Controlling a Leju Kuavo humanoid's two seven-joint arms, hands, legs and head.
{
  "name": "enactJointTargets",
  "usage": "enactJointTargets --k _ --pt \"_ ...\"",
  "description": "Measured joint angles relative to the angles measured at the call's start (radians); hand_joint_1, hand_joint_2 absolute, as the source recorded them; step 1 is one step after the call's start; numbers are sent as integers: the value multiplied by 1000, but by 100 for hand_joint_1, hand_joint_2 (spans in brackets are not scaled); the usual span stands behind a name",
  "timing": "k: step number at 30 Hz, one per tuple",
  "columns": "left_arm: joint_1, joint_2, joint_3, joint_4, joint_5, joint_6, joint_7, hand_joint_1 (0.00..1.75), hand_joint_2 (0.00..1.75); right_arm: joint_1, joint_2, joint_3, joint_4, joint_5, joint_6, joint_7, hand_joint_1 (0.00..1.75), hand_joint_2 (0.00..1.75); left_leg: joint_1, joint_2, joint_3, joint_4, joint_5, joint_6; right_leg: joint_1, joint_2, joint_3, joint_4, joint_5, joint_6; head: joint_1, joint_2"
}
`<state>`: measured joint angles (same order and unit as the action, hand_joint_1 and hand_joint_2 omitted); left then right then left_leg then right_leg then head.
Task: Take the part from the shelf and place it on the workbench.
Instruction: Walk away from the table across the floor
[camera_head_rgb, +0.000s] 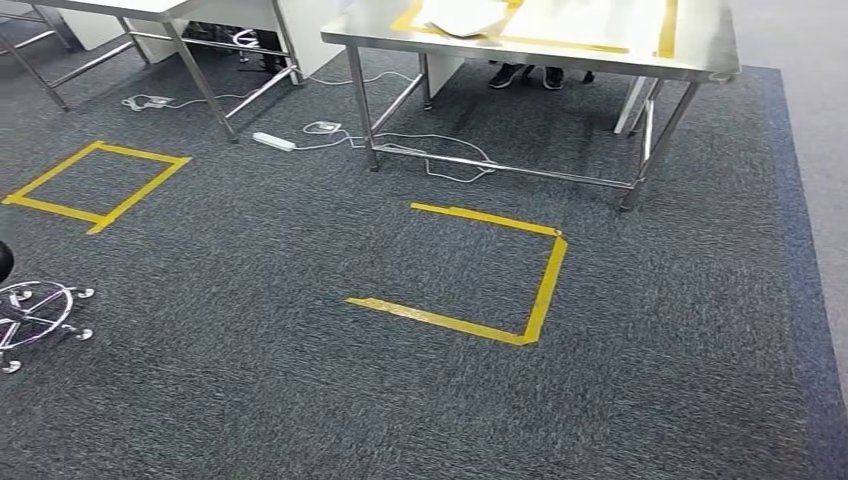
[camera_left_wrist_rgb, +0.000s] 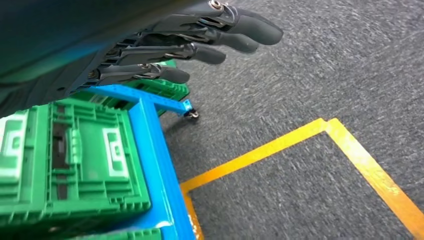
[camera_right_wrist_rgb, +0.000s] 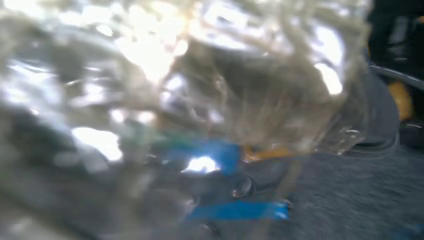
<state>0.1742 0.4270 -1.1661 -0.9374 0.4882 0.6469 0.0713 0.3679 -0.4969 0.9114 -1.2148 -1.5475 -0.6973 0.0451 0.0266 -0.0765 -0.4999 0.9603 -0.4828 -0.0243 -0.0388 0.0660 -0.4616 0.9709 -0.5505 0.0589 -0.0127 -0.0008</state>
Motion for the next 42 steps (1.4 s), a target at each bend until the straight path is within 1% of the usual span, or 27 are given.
enactJointTargets --k 2,4,7,8,9,10,11,13,14,15,17,18,20,22,23,24,25,26,28,29,31,33,35,37,39,40,42 --pt "0 2 -1 0 0 0 -3 0 0 0 1 0 2 0 0 -9 0 0 4 -17 -5 3 2 -13 6 -20 -2 6 -2 -24 -3 0" --pt "0 2 -2 0 0 0 -6 0 0 0 1 0 4 0 0 -9 0 0 8 2 -18 32 -19 -18 8 -44 -4 7 1 -42 -8 0" --pt "-4 2 -4 0 2 0 -10 0 0 4 2 -1 6 0 0 -12 0 0 7 59 -93 211 -128 -16 15 -85 -11 6 5 -57 -15 0" --pt "-5 2 -5 0 4 0 -10 0 0 5 3 -1 7 0 0 -12 0 0 6 63 -119 273 -155 -16 18 -98 -13 6 5 -59 -16 0" --pt "-4 2 -5 0 5 0 -10 0 0 5 3 -1 8 0 0 -12 0 0 6 64 -132 308 -162 -15 20 -111 -14 7 5 -59 -16 0" --pt "-3 2 -6 0 7 0 -11 0 0 5 4 -1 9 0 0 -12 0 0 5 66 -127 305 -149 -13 22 -123 -14 7 4 -59 -16 0" --pt "-2 2 -7 0 8 0 -11 0 0 4 4 -2 10 0 0 -12 0 0 4 71 -104 263 -117 -9 23 -134 -12 7 3 -58 -16 0" --pt "-2 4 -9 0 9 0 -11 0 0 4 5 -2 11 0 0 -12 0 0 -3 107 -37 130 -49 0 26 -155 -5 8 -3 -51 -17 0" --pt "-4 5 -10 0 9 0 -11 0 0 4 5 -3 11 0 0 -12 0 0 -7 125 -13 79 -32 5 28 -165 -4 11 -6 -46 -17 0" --pt "-5 5 -10 0 9 0 -11 0 0 3 5 -3 12 0 0 -12 0 0 -11 136 -3 50 -27 8 30 -175 -3 13 -9 -40 -16 0" --pt "-4 5 -13 0 9 0 -12 0 0 0 5 -4 13 0 0 -12 0 0 -15 127 -7 39 -31 14 31 -193 1 14 -10 -31 -15 0" --pt "-2 6 -15 0 9 0 -12 0 0 -2 5 -5 13 0 0 -12 0 0 -16 118 -11 38 -28 19 28 -190 2 16 -14 -26 -15 0" --pt "0 6 -17 0 9 0 -12 0 0 -2 6 -8 13 0 0 -12 0 0 -15 100 -15 35 -22 31 24 -142 -17 62 -48 -18 -13 0" --pt "-5 7 -18 0 9 0 -12 0 0 1 6 -9 14 0 0 -12 0 0 -18 81 -21 34 -17 39 24 -86 -82 190 -112 -18 -10 0" --pt "-7 6 -18 0 9 0 -13 0 0 3 6 -9 15 0 0 -12 0 0 -21 70 -24 34 -16 42 25 -75 -119 259 -136 -20 -10 0" --pt "-7 6 -19 0 9 0 -13 0 0 4 7 -10 16 0 0 -12 0 0 -25 59 -26 34 -15 44 27 -71 -146 304 -144 -23 -10 0" --pt "-7 6 -19 1 9 0 -14 0 0 4 7 -10 16 0 0 -12 0 0 -28 48 -27 34 -14 45 29 -68 -156 312 -130 -28 -10 0" --pt "-6 5 -19 1 9 0 -14 0 0 5 8 -10 17 0 0 -12 0 0 -31 36 -26 34 -13 46 32 -64 -145 277 -97 -35 -11 0" --pt "-7 3 -19 1 9 0 -16 0 0 6 8 -11 17 0 0 -12 0 0 -34 13 -23 34 -12 46 38 -31 -86 139 -19 -51 -11 0" --pt "-8 2 -19 1 9 0 -16 0 0 7 8 -12 17 0 0 -12 0 0 -36 2 -24 36 -12 45 40 -11 -60 78 3 -58 -11 0" --pt "-10 -1 -19 1 8 0 -17 0 0 8 8 -14 18 0 0 -13 0 0 -34 -18 -31 37 -9 38 44 8 -39 28 10 -65 -11 0" --pt "-9 -1 -19 1 6 0 -17 0 0 9 8 -17 19 0 0 -14 0 0 -30 -34 -37 40 -7 28 43 -12 -32 16 15 -69 -10 0" --pt "-7 -1 -19 1 9 0 -19 0 0 11 9 -18 19 0 0 -14 0 0 -30 -8 -55 78 -35 20 39 -36 -20 2 24 -76 -12 0" --pt "-10 0 -19 1 16 0 -22 0 0 16 10 -19 20 0 0 -15 0 0 -28 40 -104 185 -100 10 38 -63 -19 -4 27 -80 -15 0" --pt "-12 0 -19 1 23 0 -26 0 0 19 11 -20 21 0 0 -16 0 0 -21 61 -157 297 -147 -1 38 -90 -24 -4 23 -80 -15 0" --pt "-11 -1 -19 1 27 0 -28 0 0 19 12 -20 21 0 0 -16 0 0 -16 65 -164 314 -144 -6 37 -103 -25 -4 20 -78 -15 0" --pt "-10 0 -20 1 31 0 -30 0 0 19 13 -20 21 0 0 -16 0 0 -9 78 -121 235 -88 -15 35 -125 -19 -3 14 -72 -15 0"
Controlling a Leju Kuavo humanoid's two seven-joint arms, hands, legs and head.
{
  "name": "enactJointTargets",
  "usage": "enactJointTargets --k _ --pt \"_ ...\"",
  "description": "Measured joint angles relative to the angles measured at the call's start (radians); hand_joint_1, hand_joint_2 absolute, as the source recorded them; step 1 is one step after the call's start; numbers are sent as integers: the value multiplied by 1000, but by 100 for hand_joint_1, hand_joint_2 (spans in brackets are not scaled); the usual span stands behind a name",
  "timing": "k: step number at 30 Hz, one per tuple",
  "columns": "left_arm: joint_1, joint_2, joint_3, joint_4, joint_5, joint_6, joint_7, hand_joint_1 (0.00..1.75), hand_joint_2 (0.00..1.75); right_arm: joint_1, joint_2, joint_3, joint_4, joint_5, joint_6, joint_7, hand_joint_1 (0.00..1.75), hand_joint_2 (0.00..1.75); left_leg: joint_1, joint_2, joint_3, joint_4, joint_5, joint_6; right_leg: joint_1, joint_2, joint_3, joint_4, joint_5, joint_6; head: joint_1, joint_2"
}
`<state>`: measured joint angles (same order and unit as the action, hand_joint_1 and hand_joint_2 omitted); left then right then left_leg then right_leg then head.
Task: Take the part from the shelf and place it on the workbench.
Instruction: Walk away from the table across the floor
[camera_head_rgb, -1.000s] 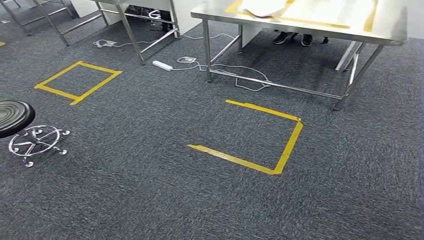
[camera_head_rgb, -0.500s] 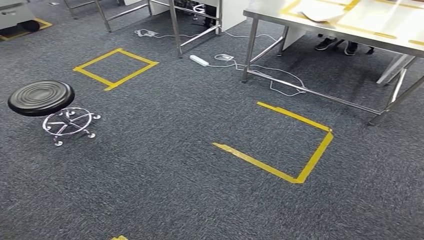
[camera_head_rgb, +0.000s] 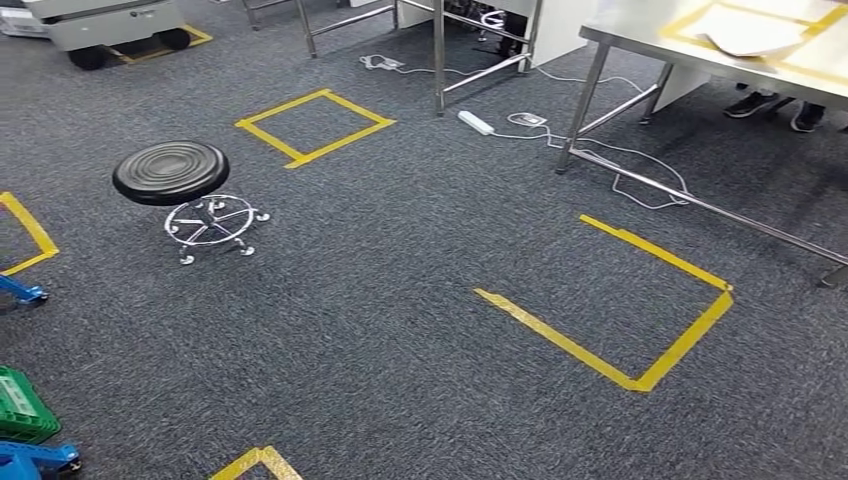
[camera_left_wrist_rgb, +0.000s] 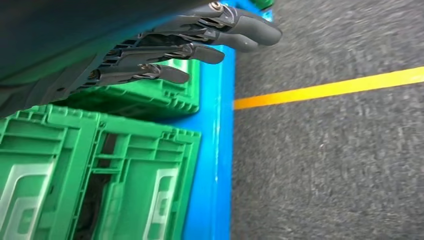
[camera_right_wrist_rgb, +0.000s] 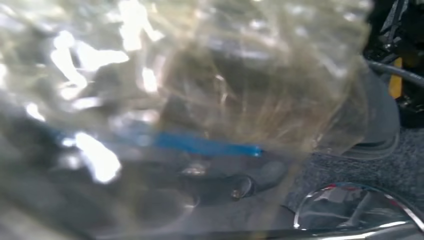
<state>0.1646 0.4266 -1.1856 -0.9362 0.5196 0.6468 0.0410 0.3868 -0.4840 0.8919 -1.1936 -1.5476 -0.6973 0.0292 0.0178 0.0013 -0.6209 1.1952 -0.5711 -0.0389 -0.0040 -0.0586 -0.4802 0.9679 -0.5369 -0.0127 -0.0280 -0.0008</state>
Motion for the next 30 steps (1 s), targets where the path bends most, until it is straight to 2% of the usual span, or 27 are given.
enactJointTargets --k 1,3,4,6,7,8,9,10,11,12,13,14,16,17,18,19,20,22,24,26,28,30 --pt "0 0 0 0 2 0 -2 0 0 0 0 0 0 0 0 0 0 0 3 22 39 -71 32 -4 0 -10 5 1 -4 6 -1 0" --pt "-4 -1 0 0 12 0 -6 0 0 -1 1 0 0 0 0 0 0 0 2 53 92 -172 67 3 4 -28 12 6 -14 19 -1 0" --pt "-5 -2 -1 1 18 0 -9 0 0 -2 1 0 1 0 0 0 0 0 0 60 99 -190 69 9 6 -36 15 7 -18 25 0 0" --pt "-6 -3 -3 2 33 0 -17 0 0 -6 1 0 1 0 0 0 0 0 -4 41 96 -194 71 27 4 -50 24 7 -22 35 4 0" --pt "-6 -3 -4 2 39 0 -21 0 0 -8 1 0 1 0 0 0 0 0 -5 34 95 -196 73 35 1 -42 23 14 -30 40 6 0" --pt "-7 -3 -5 4 45 0 -24 0 0 -10 1 0 1 0 0 0 0 0 -4 26 94 -198 75 42 -2 -23 14 38 -48 44 7 0" --pt "-9 -3 -5 5 50 0 -27 0 0 -11 1 0 1 0 0 1 0 0 -4 18 94 -200 78 49 -4 2 -9 84 -76 46 9 0" --pt "-11 -4 -5 7 53 0 -29 0 0 -11 1 0 1 0 0 2 0 0 -5 10 92 -200 78 52 -5 29 -43 152 -110 47 11 0" --pt "-13 -5 -6 8 57 0 -32 0 0 -11 1 0 1 0 0 2 0 0 -7 2 91 -200 78 55 -6 45 -82 228 -140 46 11 0" --pt "-15 -6 -6 9 61 0 -34 0 0 -11 1 0 1 0 0 2 0 0 -9 -8 91 -200 78 56 -6 52 -116 289 -157 45 11 0" --pt "-15 -7 -7 11 64 0 -36 0 0 -11 1 0 1 0 0 2 0 0 -10 -18 92 -200 77 57 -5 56 -138 318 -153 43 11 0" --pt "-15 -8 -8 12 68 0 -38 0 0 -11 1 0 1 0 0 2 0 0 -12 -29 95 -200 77 57 -5 58 -140 306 -127 40 11 0" --pt "-16 -9 -9 15 73 0 -40 0 0 -10 1 0 1 0 0 4 0 0 -12 -51 100 -200 75 56 -6 74 -98 185 -43 33 11 0" --pt "-18 -9 -10 16 74 0 -41 0 0 -10 1 0 1 0 0 4 0 0 -14 -62 101 -198 73 53 -6 92 -71 117 -12 29 11 0" --pt "-20 -10 -10 16 75 0 -41 0 0 -11 1 -1 1 0 0 4 0 0 -14 -71 100 -197 72 49 -6 106 -51 69 5 27 11 0" --pt "-21 -11 -11 17 75 0 -42 0 0 -11 1 -1 1 0 0 2 0 0 -14 -80 96 -196 72 44 -6 116 -41 44 9 25 11 0" --pt "-22 -13 -12 18 75 0 -42 0 0 -11 1 -2 2 0 0 1 0 0 -13 -89 93 -195 74 37 -4 116 -36 37 6 23 11 0" --pt "-21 -14 -14 19 76 0 -42 0 0 -12 1 -3 2 0 0 0 0 0 -9 -104 88 -197 78 26 -2 103 -30 31 9 16 11 0" --pt "-20 -14 -16 20 76 0 -42 0 0 -12 1 -4 2 0 0 0 0 0 -9 -110 87 -198 79 22 -3 97 -28 25 13 11 10 0" --pt "-20 -14 -16 20 76 0 -42 0 0 -12 1 -4 2 0 0 0 0 0 -9 -110 88 -197 78 22 -4 96 -28 24 14 10 10 0" --pt "-20 -14 -18 21 78 0 -42 0 0 -11 1 -4 2 0 0 0 0 0 -9 -85 79 -174 59 20 -6 87 -25 20 17 7 9 0" --pt "-23 -15 -22 23 81 0 -42 0 0 -9 1 -5 2 0 0 0 0 0 -9 -36 15 -33 -9 12 -4 52 -27 18 15 0 5 0"
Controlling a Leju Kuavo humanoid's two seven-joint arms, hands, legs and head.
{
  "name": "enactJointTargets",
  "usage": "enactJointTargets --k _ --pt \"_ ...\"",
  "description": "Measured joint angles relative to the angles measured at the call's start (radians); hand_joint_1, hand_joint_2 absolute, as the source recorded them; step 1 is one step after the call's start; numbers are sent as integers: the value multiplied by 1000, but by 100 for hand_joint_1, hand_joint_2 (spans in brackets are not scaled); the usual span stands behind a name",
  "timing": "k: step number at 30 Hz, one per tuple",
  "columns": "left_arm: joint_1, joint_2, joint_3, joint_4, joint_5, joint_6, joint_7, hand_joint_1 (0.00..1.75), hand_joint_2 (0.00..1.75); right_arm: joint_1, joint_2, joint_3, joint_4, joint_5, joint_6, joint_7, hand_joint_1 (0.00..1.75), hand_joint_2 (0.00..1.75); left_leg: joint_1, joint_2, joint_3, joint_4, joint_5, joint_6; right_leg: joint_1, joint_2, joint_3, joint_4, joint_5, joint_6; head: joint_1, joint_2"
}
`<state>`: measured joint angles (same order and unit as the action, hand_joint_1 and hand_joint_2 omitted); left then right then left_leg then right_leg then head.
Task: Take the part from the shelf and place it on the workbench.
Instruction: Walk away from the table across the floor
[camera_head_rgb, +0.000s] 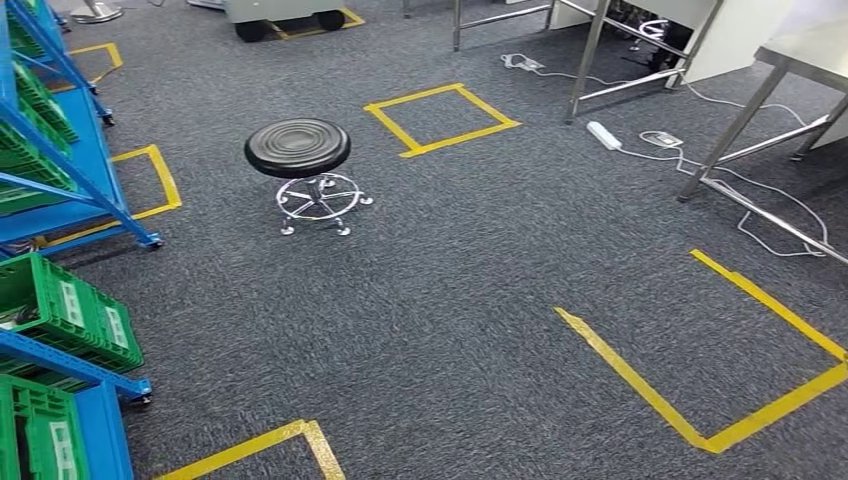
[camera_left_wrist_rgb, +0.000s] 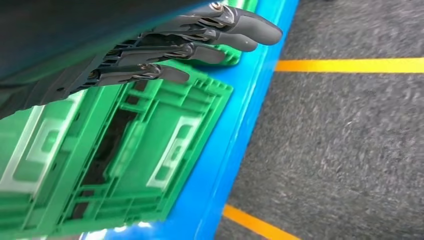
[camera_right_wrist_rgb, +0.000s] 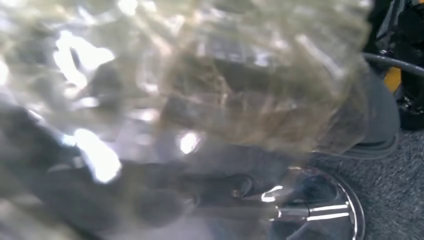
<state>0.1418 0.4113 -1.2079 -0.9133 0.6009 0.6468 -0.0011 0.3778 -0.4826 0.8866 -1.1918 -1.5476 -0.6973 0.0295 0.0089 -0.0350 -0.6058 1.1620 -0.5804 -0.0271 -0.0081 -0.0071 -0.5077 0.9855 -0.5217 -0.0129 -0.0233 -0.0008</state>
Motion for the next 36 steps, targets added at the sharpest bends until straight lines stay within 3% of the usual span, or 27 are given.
enactJointTargets --k 1,2,3,5,7,8,9,11,13,14,15,16,18,20,22,24,26,29,31,32,33,35,36 --pt "-1 0 -2 1 2 0 0 0 0 1 0 0 0 0 0 0 0 0 0 17 -21 48 -17 -4 1 -19 -1 0 -3 -2 -2 0" --pt "-2 -1 -3 2 3 0 0 0 0 2 0 -1 0 0 0 0 0 0 1 27 -24 61 -13 -6 2 -37 -1 0 -6 -2 -2 0" --pt "-2 0 -4 2 3 0 0 0 0 1 0 -1 0 0 0 0 0 0 1 39 13 -4 23 -5 3 -48 3 0 -9 0 -2 0" --pt "-4 0 -5 2 5 0 -2 0 0 1 0 -1 0 0 0 0 0 0 -3 70 79 -126 66 3 8 -64 11 3 -16 9 -1 0" --pt "-7 1 -6 3 8 0 -4 0 0 -2 0 -2 0 0 0 -1 0 0 -8 81 97 -166 72 14 11 -77 19 4 -20 18 2 0" --pt "-6 1 -7 3 10 0 -6 0 0 -4 0 -2 0 0 0 -1 0 0 -9 72 96 -168 74 21 9 -83 24 2 -20 23 4 0" --pt "-6 1 -8 4 11 0 -7 0 0 -7 0 -2 0 0 0 -1 0 0 -9 66 96 -172 78 28 7 -82 26 5 -24 28 4 0" --pt "-6 1 -8 5 12 0 -9 0 0 -9 0 -2 0 0 0 -1 0 0 -6 53 98 -180 85 42 4 -50 7 49 -56 37 8 0" --pt "-8 1 -9 6 12 0 -10 0 0 -8 0 -2 0 0 0 -1 0 0 -6 40 96 -182 88 48 1 -9 -56 174 -118 42 12 0" --pt "-9 0 -9 7 13 0 -10 0 0 -7 0 -2 0 0 0 -1 0 0 -6 33 94 -182 88 49 1 0 -91 242 -142 43 13 0" --pt "-9 0 -9 8 13 0 -10 0 0 -7 0 -2 0 0 0 -1 0 0 -7 25 94 -182 88 49 0 3 -117 287 -149 44 13 0" --pt "-9 -1 -9 9 14 0 -10 0 0 -7 0 -2 0 0 0 -1 0 0 -7 16 95 -181 88 49 -1 4 -127 296 -136 45 13 0" --pt "-9 -2 -9 10 18 0 -11 0 0 -7 0 -1 0 0 0 -1 0 0 -7 -3 100 -181 86 47 -5 12 -89 195 -59 44 12 0" --pt "-11 -3 -10 11 25 0 -14 0 0 -8 0 -1 0 0 0 -1 0 0 -8 -20 102 -178 82 39 -8 43 -33 64 -5 40 12 0" --pt "-13 -4 -12 13 33 0 -18 0 0 -9 0 -2 1 0 0 -4 0 0 -8 -35 94 -175 83 27 -8 60 -9 18 -1 34 12 0" --pt "-14 -5 -15 15 39 0 -20 0 0 -9 0 -2 1 0 0 -5 0 0 -4 -45 87 -173 85 15 -6 47 -4 13 1 24 12 0" --pt "-15 -5 -18 17 43 0 -22 0 0 -8 0 -2 1 0 0 -5 0 0 -3 -23 72 -139 59 6 -7 30 -2 6 6 13 9 0" --pt "-21 -5 -25 19 48 0 -26 0 0 -7 0 -2 1 0 0 -5 0 0 -2 19 -11 41 -36 -5 -5 -2 -4 3 4 3 3 0" --pt "-22 -6 -30 21 54 0 -28 0 0 -7 0 -2 1 0 0 -5 0 0 -1 23 -49 123 -56 -8 -3 -22 -8 4 1 0 3 0" --pt "-21 -6 -32 22 58 0 -29 0 0 -8 0 -2 2 0 0 -5 0 0 -1 24 -42 111 -39 -8 -2 -31 -9 4 -1 0 2 0" --pt "-20 -6 -33 23 61 0 -30 0 0 -9 0 -2 2 0 0 -5 0 0 -1 28 -17 62 -8 -7 -2 -39 -7 4 -3 1 2 0" --pt "-22 -6 -35 25 67 0 -33 0 0 -10 0 -2 2 0 0 -5 0 0 -3 53 57 -77 52 -4 1 -55 -1 7 -8 7 2 0" --pt "-25 -6 -36 26 71 0 -34 0 0 -10 0 -2 2 0 0 -5 0 0 -4 64 84 -129 68 0 3 -61 1 8 -11 12 2 0"
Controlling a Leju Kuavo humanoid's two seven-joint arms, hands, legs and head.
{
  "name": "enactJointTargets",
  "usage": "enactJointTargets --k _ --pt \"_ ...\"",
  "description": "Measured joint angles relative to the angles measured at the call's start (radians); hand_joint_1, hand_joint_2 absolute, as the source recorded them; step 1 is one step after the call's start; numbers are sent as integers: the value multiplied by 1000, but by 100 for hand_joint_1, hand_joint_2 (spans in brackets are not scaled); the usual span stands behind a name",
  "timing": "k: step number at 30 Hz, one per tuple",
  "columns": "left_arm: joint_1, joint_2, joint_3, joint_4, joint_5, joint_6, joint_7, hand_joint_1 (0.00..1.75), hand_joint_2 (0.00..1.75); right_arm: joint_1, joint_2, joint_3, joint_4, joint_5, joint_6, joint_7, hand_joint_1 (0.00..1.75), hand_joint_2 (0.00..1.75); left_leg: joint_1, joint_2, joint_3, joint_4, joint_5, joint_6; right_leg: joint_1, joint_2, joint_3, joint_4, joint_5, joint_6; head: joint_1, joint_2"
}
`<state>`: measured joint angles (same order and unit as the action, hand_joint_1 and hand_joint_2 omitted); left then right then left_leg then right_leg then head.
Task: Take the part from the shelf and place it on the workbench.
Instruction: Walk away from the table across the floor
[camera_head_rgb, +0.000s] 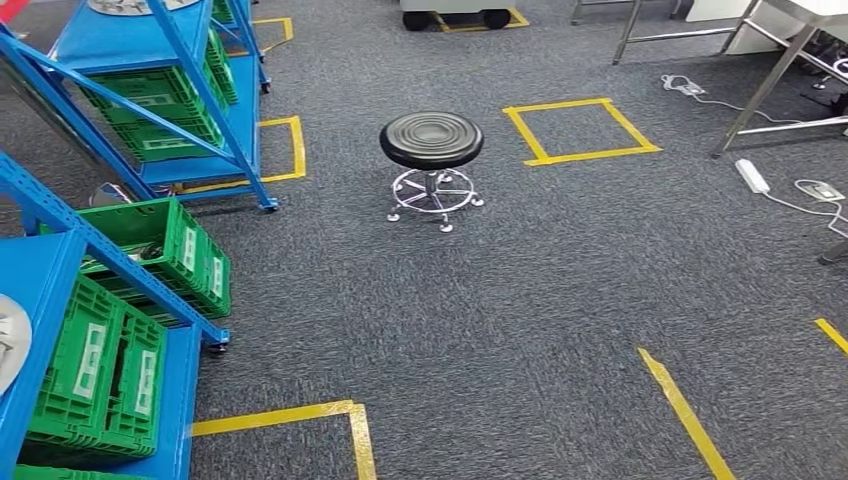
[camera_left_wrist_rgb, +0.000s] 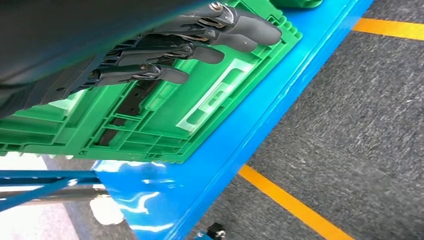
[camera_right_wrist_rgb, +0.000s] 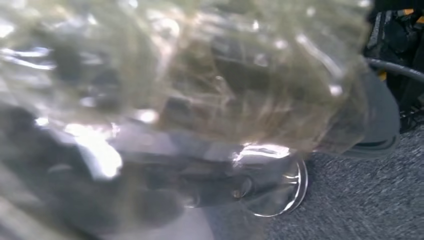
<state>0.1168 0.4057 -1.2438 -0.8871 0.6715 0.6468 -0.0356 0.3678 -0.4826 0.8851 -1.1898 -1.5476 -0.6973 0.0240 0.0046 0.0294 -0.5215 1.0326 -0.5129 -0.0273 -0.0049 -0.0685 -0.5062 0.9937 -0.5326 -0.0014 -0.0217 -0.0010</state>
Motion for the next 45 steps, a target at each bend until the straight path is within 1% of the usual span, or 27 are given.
enactJointTargets --k 1,2,3,4,5,6,7,8,9,10,11,12,13,14,15,16,17,20,22,24,27,29,31,38,45 --pt "-2 0 -1 1 3 0 -1 0 0 -1 0 0 0 0 0 0 0 0 -2 7 13 -28 5 5 2 -6 2 1 -2 5 0 0" --pt "-3 0 -2 1 5 0 -3 0 0 -2 0 0 0 0 0 0 0 0 -5 6 15 -37 3 11 3 -13 6 1 -3 9 0 0" --pt "-2 0 -4 2 7 0 -3 0 0 -4 0 0 0 0 0 0 0 0 -6 -1 12 -37 5 18 2 -18 10 0 -2 14 0 0" --pt "-1 0 -6 3 8 0 -4 0 0 -6 0 0 0 0 0 0 0 0 -6 -7 12 -40 8 25 0 -16 11 0 -4 19 0 0" --pt "0 0 -7 3 8 0 -4 0 0 -8 0 0 0 0 0 0 0 0 -5 -12 12 -43 11 32 -2 -3 8 10 -13 24 1 0" --pt "0 0 -8 4 9 0 -5 0 0 -9 0 1 0 0 0 1 0 0 -3 -16 12 -46 14 38 -4 16 -6 37 -31 28 2 0" --pt "-2 0 -10 5 11 0 -6 0 0 -10 0 1 0 0 0 1 0 0 -1 -20 13 -48 16 42 -6 38 -32 86 -59 31 4 0" --pt "-4 -1 -12 5 14 0 -8 0 0 -9 0 1 1 0 0 2 0 0 -2 -24 12 -48 16 44 -6 54 -65 154 -90 32 6 0" --pt "-5 -1 -15 6 19 0 -11 0 0 -9 0 2 1 0 0 2 0 0 -2 -29 11 -47 16 45 -6 61 -103 226 -117 33 6 0" --pt "-6 -2 -18 7 23 0 -13 0 0 -10 0 2 2 0 0 2 0 0 -4 -33 12 -47 16 46 -5 64 -134 279 -128 32 6 0" --pt "-7 -3 -20 8 25 0 -14 0 0 -10 0 2 2 0 0 2 0 0 -5 -38 13 -47 15 47 -5 65 -149 298 -120 31 6 0" --pt "-7 -3 -21 9 27 0 -15 0 0 -10 0 2 2 0 0 2 0 0 -6 -43 16 -47 13 47 -5 65 -144 274 -91 29 6 0" --pt "-8 -3 -22 9 27 0 -15 0 0 -10 0 3 2 0 0 3 0 0 -6 -48 19 -47 11 47 -5 67 -121 214 -50 25 6 0" --pt "-8 -4 -22 9 28 0 -16 0 0 -9 0 3 3 0 0 3 0 0 -6 -52 22 -47 9 45 -5 73 -88 141 -15 22 7 0" --pt "-9 -4 -22 10 28 0 -17 0 0 -10 0 3 3 0 0 4 0 0 -8 -56 24 -45 6 42 -5 79 -59 77 10 19 8 0" --pt "-10 -4 -22 10 31 0 -20 0 0 -10 0 2 3 0 0 3 0 0 -10 -60 24 -43 4 39 -5 84 -38 33 23 17 8 0" --pt "-11 -4 -23 11 34 0 -23 0 0 -11 0 2 3 0 0 2 0 0 -11 -62 22 -40 3 40 -5 87 -28 13 24 19 9 0" --pt "-13 -3 -28 16 41 0 -32 0 0 -10 0 1 3 0 0 0 0 0 -12 -64 19 -39 4 49 -3 86 -25 8 27 24 8 0" --pt "-15 -2 -31 18 44 0 -36 0 0 -9 0 1 3 0 0 0 0 0 -10 -64 21 -44 5 49 -1 86 -24 8 25 21 8 0" --pt "-16 -2 -35 18 47 0 -38 0 0 -10 0 0 3 0 0 0 0 0 -9 -64 22 -47 5 46 1 86 -24 9 24 16 8 0" --pt "-17 -2 -39 19 47 0 -39 0 0 -10 0 0 3 0 0 0 0 0 -6 -64 23 -49 6 35 3 86 -24 10 23 11 8 0" --pt "-18 -3 -42 19 47 0 -39 0 0 -10 0 0 3 0 0 0 0 0 -5 -64 23 -49 6 28 4 86 -24 11 22 10 8 0" --pt "-18 -3 -45 19 47 0 -39 0 0 -10 0 0 3 0 0 0 0 0 -5 -64 23 -49 6 25 5 86 -24 11 22 10 8 0" --pt "-18 -4 -47 20 54 0 -42 0 0 -10 0 0 3 0 0 0 0 0 -6 -64 22 -49 6 25 3 86 -23 11 23 10 9 0" --pt "-18 -3 -47 20 98 0 -44 0 0 -10 0 0 2 0 0 0 0 0 -8 -64 22 -48 6 25 1 86 -23 11 23 10 9 0"
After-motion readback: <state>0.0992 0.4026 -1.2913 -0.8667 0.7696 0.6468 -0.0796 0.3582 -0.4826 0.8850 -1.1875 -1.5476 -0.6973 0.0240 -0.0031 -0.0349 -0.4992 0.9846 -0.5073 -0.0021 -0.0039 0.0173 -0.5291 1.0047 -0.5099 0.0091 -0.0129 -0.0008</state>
